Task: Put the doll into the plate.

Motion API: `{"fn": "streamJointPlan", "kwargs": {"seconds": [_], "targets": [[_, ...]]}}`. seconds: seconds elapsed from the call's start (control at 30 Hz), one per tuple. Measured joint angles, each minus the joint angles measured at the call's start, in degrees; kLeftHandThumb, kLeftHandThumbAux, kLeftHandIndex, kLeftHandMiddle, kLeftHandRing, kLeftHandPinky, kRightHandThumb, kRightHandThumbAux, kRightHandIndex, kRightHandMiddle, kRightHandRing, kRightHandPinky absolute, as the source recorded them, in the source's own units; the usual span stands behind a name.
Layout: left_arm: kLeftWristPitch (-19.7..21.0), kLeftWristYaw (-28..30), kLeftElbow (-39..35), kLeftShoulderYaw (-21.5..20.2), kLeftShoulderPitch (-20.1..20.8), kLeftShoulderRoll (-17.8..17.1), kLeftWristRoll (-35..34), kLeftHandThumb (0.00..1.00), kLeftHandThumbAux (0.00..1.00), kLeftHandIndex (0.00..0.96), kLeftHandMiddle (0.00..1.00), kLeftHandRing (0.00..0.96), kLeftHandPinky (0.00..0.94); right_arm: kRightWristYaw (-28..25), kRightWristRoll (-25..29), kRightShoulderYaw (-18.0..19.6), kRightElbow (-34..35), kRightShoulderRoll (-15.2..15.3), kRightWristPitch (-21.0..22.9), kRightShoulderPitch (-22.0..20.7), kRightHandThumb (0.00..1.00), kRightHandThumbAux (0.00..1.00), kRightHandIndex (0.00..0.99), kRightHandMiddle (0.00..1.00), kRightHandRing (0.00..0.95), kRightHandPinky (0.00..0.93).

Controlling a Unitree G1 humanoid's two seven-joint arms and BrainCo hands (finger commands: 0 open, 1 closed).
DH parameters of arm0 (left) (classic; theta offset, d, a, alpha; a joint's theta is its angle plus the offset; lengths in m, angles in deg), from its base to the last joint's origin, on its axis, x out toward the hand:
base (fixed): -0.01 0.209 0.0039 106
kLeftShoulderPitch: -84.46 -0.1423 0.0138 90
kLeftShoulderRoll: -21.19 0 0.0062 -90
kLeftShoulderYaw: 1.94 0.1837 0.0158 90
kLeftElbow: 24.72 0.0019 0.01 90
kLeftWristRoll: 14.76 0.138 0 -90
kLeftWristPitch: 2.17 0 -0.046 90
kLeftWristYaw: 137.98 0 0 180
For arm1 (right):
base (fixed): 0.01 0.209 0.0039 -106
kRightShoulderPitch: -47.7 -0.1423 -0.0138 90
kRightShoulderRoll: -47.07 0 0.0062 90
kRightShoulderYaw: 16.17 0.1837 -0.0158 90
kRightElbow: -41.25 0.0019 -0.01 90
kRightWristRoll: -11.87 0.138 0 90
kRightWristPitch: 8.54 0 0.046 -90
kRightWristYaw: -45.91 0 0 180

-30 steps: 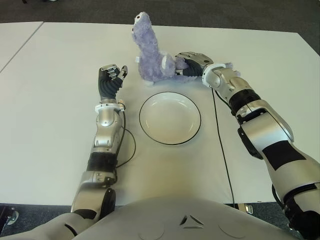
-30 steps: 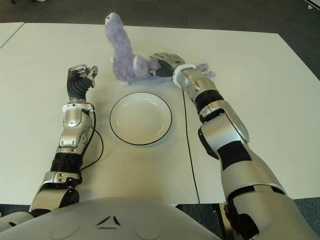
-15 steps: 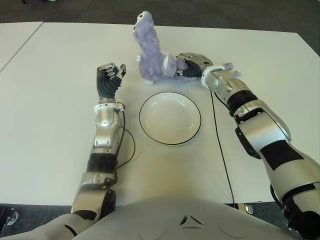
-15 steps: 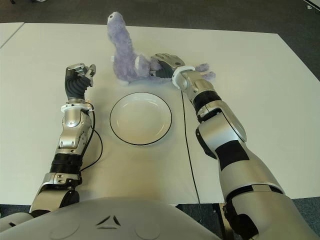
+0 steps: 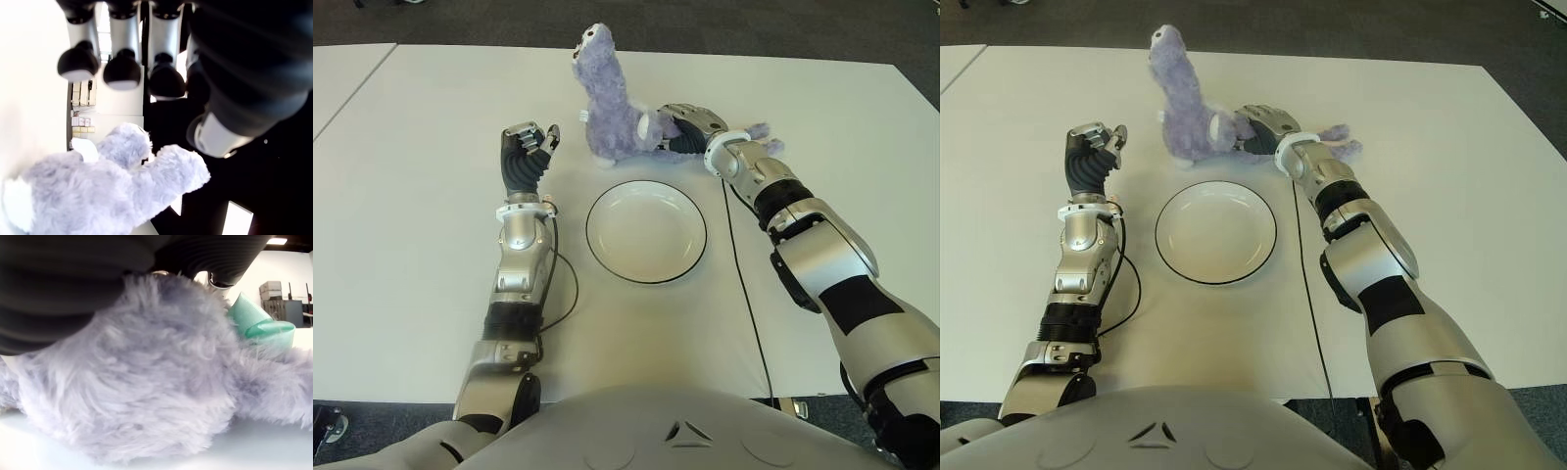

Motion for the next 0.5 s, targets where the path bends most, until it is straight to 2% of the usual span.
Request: {"fn": "streamJointPlan", "kwargs": {"seconds": [0.23,0.33,0.5], "targets": [[0.0,0.0,-0.3,0.0,-0.1,0.1,0.0,0.389,0.79,0.777,0.844,0.852,0.836,7.7,0.1,0.1,0.0,-0.5,1.5,1.8,0.682,0.362,0.075,0.138,0.266,0.46],[0.0,0.0,-0.5,0.0,-0.1,0.1,0.0,0.388,0.791,0.774,0.841,0.85,0.828,10.5,0.3,0.6,0.0,-0.7,2.3,2.4,0.67,0.364,0.084,0.183,0.301,0.478],[0.2,0.0,-0.6,0.0,-0.2,0.1,0.0,0.388,0.791,0.771,0.837,0.846,0.828,14.9,1.9,2.7,0.6,-1.7,4.1,3.7,0.602,0.386,0.083,0.206,0.314,0.444]]}}
